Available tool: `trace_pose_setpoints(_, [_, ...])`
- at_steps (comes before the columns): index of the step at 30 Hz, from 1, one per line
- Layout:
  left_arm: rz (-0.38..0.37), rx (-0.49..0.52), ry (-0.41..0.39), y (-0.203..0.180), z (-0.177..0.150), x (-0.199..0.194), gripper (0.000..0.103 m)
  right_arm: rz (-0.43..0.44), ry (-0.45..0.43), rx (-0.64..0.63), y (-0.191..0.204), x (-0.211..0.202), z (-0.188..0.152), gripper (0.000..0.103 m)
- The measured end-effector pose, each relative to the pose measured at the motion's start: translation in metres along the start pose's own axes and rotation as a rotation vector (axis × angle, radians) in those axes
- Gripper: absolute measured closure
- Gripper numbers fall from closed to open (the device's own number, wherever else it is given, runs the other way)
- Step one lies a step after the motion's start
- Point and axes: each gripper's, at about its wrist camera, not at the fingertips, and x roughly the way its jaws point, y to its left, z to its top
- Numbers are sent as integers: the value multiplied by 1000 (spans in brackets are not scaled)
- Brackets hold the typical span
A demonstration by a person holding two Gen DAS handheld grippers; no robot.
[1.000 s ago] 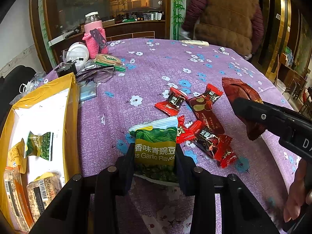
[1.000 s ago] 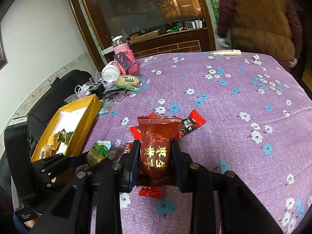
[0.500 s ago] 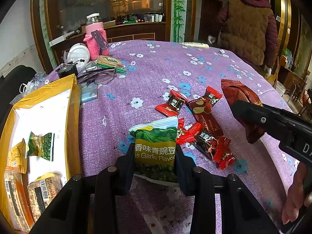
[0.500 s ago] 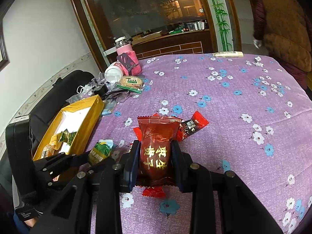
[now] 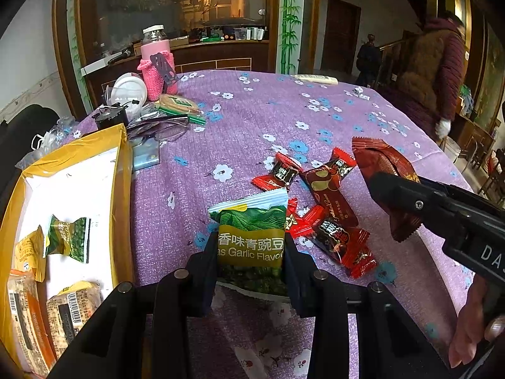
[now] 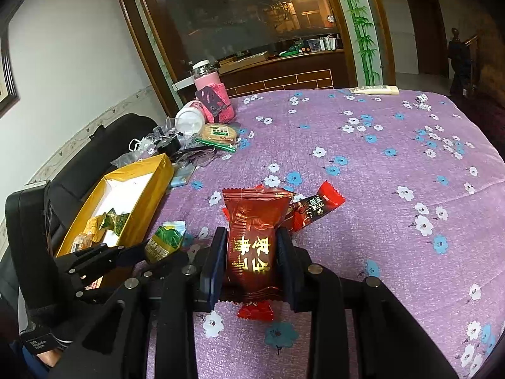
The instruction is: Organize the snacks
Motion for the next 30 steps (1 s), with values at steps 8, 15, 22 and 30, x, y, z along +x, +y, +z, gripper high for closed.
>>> trace_pose_setpoints(8, [-14, -32, -26, 7, 3, -8, 64, 4, -11, 75, -8, -6, 2, 73])
trace_pose_setpoints(15, [-16, -63, -69, 21, 3, -29, 64, 7, -23, 92, 3, -22, -7, 73])
trace_pose_setpoints(22, [-9, -133, -107, 56, -1, -52, 64, 40, -11, 69, 29, -25, -9, 73])
trace_pose_setpoints(30, [65, -236, -159, 116, -4, -70, 64, 100, 17, -19, 83, -16, -12, 73])
